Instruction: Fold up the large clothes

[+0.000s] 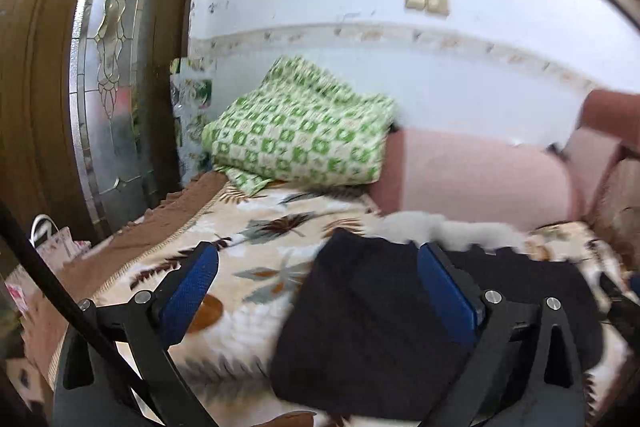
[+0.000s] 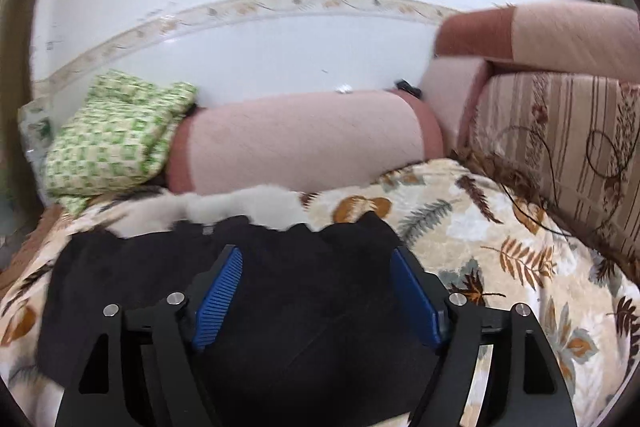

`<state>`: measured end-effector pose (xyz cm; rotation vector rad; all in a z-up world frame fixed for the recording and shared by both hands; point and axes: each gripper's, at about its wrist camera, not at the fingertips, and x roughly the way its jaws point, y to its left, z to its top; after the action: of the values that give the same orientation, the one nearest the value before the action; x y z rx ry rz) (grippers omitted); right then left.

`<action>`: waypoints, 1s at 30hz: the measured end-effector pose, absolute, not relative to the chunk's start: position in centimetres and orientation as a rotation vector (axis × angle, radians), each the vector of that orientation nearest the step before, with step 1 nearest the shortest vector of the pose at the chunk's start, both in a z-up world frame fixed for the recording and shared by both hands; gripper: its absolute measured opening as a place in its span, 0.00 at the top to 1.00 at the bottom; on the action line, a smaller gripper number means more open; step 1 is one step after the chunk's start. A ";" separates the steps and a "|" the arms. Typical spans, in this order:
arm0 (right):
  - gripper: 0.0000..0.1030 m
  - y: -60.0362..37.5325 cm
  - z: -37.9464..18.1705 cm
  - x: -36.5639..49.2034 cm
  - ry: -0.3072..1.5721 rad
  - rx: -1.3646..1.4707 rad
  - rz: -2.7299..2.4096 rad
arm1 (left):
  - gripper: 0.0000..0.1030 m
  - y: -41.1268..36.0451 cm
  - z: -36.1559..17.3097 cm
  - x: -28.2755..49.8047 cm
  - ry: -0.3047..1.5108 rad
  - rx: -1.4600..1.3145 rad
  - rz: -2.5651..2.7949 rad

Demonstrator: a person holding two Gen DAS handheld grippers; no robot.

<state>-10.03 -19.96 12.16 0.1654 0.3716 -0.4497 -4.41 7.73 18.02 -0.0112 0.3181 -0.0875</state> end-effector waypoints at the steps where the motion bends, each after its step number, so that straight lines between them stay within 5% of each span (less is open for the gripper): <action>1: 0.17 -19.2 12.1 -11.2 0.369 0.160 -0.437 | 0.03 7.9 17.9 -6.3 0.312 -0.008 -0.104; 16: 0.14 -15.5 5.5 -22.0 0.607 0.219 -0.469 | 0.02 6.7 15.9 -19.0 0.402 0.030 -0.296; 30: 0.13 -12.7 6.1 -23.1 0.615 0.137 -0.442 | 0.02 6.3 13.2 -18.8 0.569 0.093 -0.195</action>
<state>-23.06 -12.75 6.14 0.1373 0.6151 -0.4416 -18.76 6.33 13.20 0.0927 0.5690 -0.1947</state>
